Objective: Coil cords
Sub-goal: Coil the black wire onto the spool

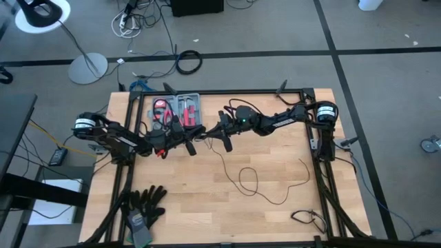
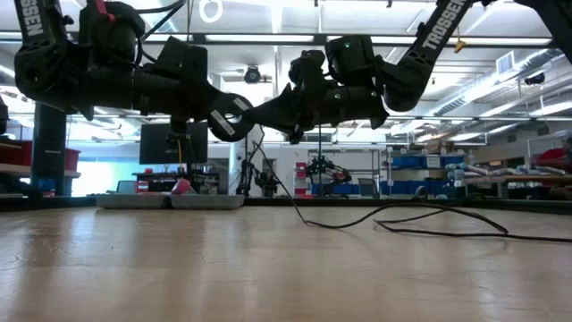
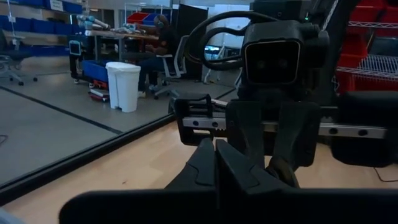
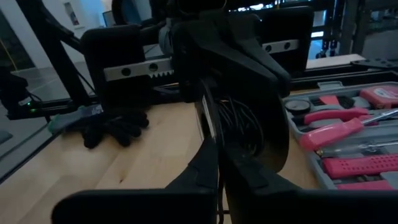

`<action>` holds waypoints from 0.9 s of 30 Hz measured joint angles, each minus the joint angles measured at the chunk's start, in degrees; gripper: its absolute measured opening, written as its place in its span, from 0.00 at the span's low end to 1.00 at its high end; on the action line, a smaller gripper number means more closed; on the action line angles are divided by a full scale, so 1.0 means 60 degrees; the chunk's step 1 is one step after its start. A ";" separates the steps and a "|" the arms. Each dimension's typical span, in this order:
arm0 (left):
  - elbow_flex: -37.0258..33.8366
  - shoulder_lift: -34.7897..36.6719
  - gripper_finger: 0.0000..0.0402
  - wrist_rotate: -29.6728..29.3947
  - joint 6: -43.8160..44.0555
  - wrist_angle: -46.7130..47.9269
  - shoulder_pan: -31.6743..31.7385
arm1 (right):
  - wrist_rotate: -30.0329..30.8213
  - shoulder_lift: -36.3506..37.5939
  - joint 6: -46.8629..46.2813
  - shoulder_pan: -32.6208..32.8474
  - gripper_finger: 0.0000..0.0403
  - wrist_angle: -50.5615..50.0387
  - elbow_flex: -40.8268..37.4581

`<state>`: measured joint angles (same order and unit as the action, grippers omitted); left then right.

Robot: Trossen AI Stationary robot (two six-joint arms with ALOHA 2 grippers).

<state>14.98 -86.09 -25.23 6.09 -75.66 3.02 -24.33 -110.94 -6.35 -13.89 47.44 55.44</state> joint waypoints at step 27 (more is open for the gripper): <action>-0.0164 0.0632 0.27 0.0476 0.0793 0.0759 -0.0006 | -0.0067 -0.0006 -0.0222 -0.0015 0.00 -0.0578 -0.0007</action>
<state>13.99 -82.30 -22.38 10.85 -71.11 2.99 -24.73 -110.98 -7.68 -13.98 43.97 55.40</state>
